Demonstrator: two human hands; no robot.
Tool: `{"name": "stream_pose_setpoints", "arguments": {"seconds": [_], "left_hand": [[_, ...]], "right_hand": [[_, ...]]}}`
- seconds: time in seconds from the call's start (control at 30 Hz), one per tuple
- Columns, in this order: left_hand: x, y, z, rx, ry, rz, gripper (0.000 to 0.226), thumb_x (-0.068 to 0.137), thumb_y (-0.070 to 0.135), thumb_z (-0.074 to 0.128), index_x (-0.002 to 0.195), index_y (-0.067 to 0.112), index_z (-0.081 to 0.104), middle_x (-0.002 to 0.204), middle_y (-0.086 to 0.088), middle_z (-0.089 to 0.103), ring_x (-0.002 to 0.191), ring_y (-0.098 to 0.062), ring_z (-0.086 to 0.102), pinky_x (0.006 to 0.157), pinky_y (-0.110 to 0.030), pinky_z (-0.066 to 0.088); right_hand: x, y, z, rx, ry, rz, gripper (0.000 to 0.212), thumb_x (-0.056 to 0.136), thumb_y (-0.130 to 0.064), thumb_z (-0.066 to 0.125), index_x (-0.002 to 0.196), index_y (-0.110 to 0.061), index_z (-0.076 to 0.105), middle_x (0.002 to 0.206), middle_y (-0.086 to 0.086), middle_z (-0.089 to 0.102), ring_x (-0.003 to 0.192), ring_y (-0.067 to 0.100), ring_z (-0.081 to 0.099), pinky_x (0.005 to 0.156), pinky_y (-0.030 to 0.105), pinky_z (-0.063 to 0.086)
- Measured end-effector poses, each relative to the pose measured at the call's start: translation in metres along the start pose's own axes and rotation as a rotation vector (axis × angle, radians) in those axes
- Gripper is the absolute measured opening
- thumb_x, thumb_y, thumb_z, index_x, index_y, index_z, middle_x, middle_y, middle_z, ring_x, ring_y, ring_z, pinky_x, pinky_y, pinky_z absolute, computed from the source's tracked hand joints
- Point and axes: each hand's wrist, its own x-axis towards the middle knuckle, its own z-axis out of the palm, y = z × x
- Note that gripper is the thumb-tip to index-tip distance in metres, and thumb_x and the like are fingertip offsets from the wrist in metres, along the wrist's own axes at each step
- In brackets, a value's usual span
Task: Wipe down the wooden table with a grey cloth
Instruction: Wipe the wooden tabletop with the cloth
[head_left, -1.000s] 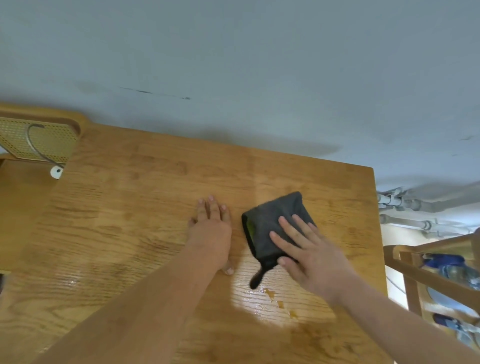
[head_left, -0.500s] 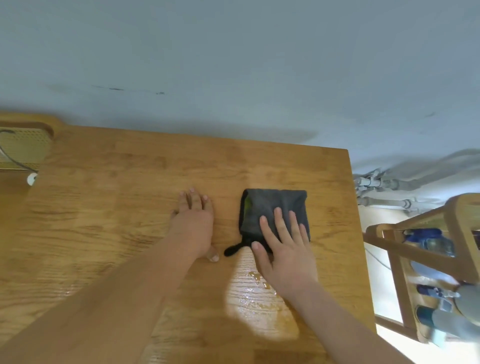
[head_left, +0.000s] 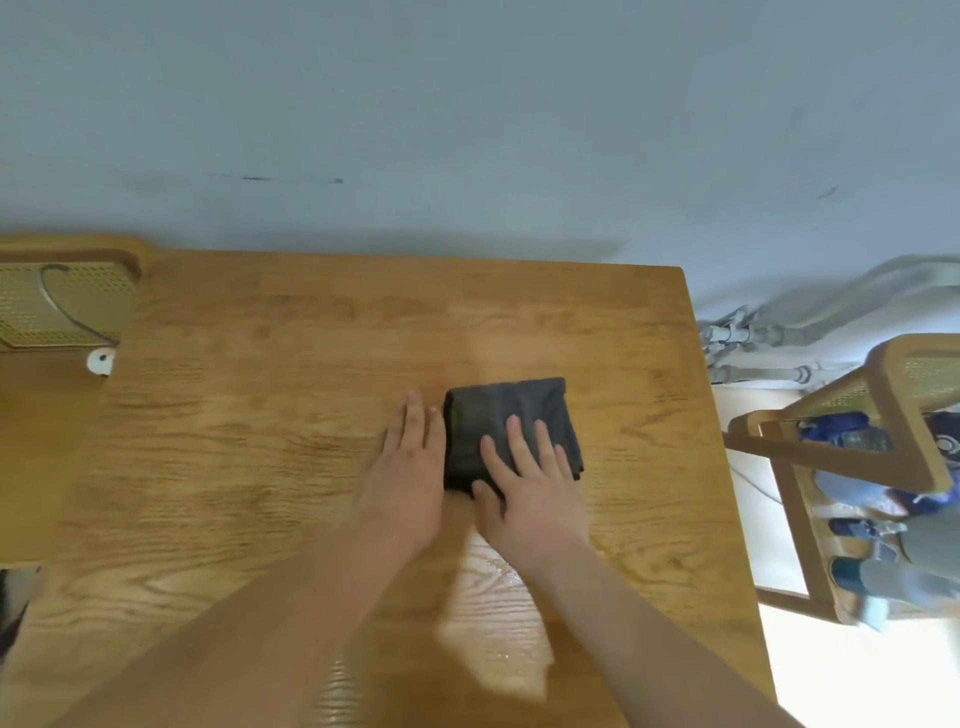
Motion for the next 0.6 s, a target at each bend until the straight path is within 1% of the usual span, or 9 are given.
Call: {"name": "stream_pose_setpoints", "arguments": {"seconds": [0.13,0.2,0.27,0.3,0.37,0.47,0.53,0.57,0.6], "left_hand": [[-0.033,-0.013,0.018,-0.021,-0.120,0.102,0.099,0.095,0.018,0.064,0.164,0.009,-0.007,0.167,-0.015,-0.029,0.158,-0.030,-0.016,0.130,-0.042,0.008],[-0.050,-0.018,0.027,-0.027,-0.163,0.163,0.096,0.094,0.015,0.061,0.164,0.009,-0.004,0.167,-0.014,-0.029,0.158,-0.030,-0.015,0.130,-0.041,0.008],[-0.066,-0.021,0.035,-0.046,-0.199,0.211,0.098,0.093,0.010,0.060,0.164,0.010,-0.008,0.167,-0.013,-0.031,0.158,-0.029,-0.017,0.130,-0.042,0.007],[-0.072,-0.023,0.039,-0.071,-0.194,0.227,0.099,0.092,0.007,0.059,0.163,0.010,-0.010,0.166,-0.012,-0.031,0.157,-0.029,-0.019,0.130,-0.042,0.007],[-0.079,-0.027,0.044,-0.130,-0.169,0.244,0.100,0.091,0.004,0.060,0.164,0.010,-0.009,0.167,-0.011,-0.030,0.157,-0.028,-0.020,0.130,-0.043,0.009],[-0.083,-0.028,0.046,-0.145,-0.178,0.253,0.097,0.093,0.007,0.060,0.164,0.010,-0.006,0.168,-0.012,-0.027,0.157,-0.027,-0.020,0.130,-0.043,0.011],[-0.085,-0.028,0.045,-0.157,-0.181,0.241,0.092,0.096,0.013,0.058,0.164,0.009,-0.004,0.168,-0.012,-0.026,0.157,-0.026,-0.019,0.130,-0.043,0.009],[-0.084,-0.030,0.047,-0.171,-0.185,0.235,0.087,0.098,0.017,0.057,0.165,0.010,0.002,0.169,-0.013,-0.024,0.158,-0.026,-0.017,0.130,-0.043,0.008],[-0.083,-0.032,0.048,-0.183,-0.192,0.233,0.078,0.099,0.022,0.057,0.164,0.010,0.015,0.170,-0.013,-0.019,0.159,-0.027,-0.013,0.130,-0.043,0.009]], "right_hand": [[-0.061,0.003,0.026,0.011,0.017,-0.142,0.057,0.107,-0.055,0.024,0.158,-0.033,0.040,0.172,-0.003,0.008,0.158,0.028,-0.009,0.129,0.049,0.010],[-0.089,0.018,0.034,-0.004,-0.047,-0.186,0.056,0.108,-0.056,0.024,0.158,-0.036,0.039,0.172,-0.007,0.007,0.158,0.024,-0.010,0.128,0.046,0.010],[-0.103,0.030,0.035,-0.075,-0.029,-0.204,0.052,0.109,-0.054,0.025,0.157,-0.041,0.037,0.171,-0.009,0.008,0.159,0.022,-0.005,0.128,0.046,0.017],[-0.101,0.029,0.031,-0.087,-0.027,-0.170,0.051,0.109,-0.053,0.024,0.158,-0.043,0.034,0.171,-0.010,0.005,0.159,0.022,-0.007,0.128,0.046,0.016],[-0.090,0.008,0.024,-0.010,-0.059,-0.018,0.052,0.109,-0.053,0.020,0.160,-0.046,0.025,0.169,-0.014,-0.010,0.157,0.018,-0.019,0.130,0.042,0.004],[-0.082,-0.041,0.030,0.120,0.010,0.210,0.058,0.108,-0.055,0.022,0.163,-0.039,0.021,0.170,-0.007,-0.014,0.156,0.021,-0.023,0.129,0.042,-0.004],[-0.088,-0.064,0.046,0.157,0.063,0.259,0.060,0.107,-0.054,0.026,0.164,-0.034,0.022,0.171,-0.004,-0.012,0.157,0.025,-0.022,0.128,0.040,-0.009],[-0.093,-0.070,0.055,0.163,0.070,0.240,0.060,0.106,-0.052,0.028,0.163,-0.033,0.023,0.171,-0.004,-0.011,0.157,0.025,-0.021,0.126,0.039,-0.010],[-0.101,-0.072,0.063,0.165,0.073,0.206,0.060,0.106,-0.051,0.030,0.163,-0.032,0.028,0.171,-0.004,-0.007,0.157,0.026,-0.019,0.126,0.039,-0.008]]}}
